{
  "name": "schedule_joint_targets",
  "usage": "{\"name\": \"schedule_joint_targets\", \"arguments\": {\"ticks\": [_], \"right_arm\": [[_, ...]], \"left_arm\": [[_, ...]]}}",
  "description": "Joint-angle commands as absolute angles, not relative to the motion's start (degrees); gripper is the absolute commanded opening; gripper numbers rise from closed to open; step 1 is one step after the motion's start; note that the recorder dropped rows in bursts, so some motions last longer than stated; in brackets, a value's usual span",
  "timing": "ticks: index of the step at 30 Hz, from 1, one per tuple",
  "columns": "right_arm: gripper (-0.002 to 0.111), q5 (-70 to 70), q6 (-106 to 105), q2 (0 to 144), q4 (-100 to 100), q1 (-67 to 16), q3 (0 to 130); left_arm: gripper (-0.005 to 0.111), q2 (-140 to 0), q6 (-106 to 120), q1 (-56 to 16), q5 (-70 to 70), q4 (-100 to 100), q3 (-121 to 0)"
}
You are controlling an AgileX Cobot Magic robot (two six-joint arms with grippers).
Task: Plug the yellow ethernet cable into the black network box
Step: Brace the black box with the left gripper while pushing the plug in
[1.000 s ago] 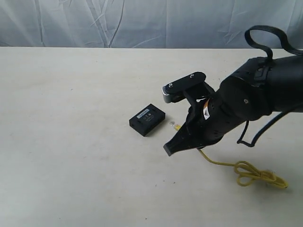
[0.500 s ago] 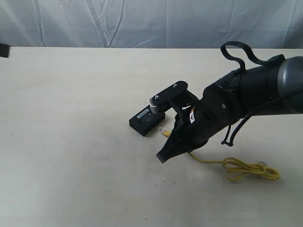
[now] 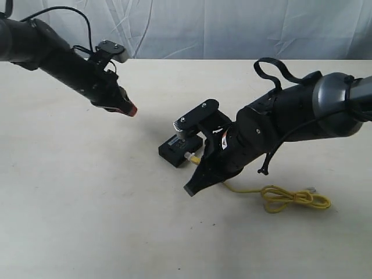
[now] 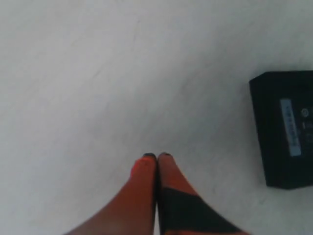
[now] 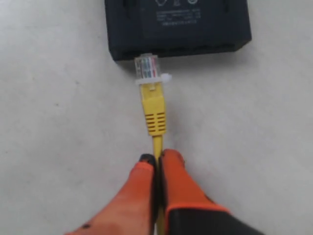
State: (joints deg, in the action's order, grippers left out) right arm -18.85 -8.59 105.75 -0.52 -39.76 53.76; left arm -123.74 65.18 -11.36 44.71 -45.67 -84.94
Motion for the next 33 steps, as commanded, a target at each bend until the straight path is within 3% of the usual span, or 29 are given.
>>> {"name": "schedule_joint_targets", "arguments": {"ticks": [1,33], "right_arm": [[-0.001,-18.26,-11.02,107.1,0.0,-39.47,53.93],[-0.001,-11.39,-10.29,111.1,1.18,-39.47,53.93]], "left_arm": [[0.0,-130.04,66.73,-12.67,51.55,-48.31,-92.41],[0.0,-134.66,72.37,-16.2,60.86,-50.82,-94.31]]}}
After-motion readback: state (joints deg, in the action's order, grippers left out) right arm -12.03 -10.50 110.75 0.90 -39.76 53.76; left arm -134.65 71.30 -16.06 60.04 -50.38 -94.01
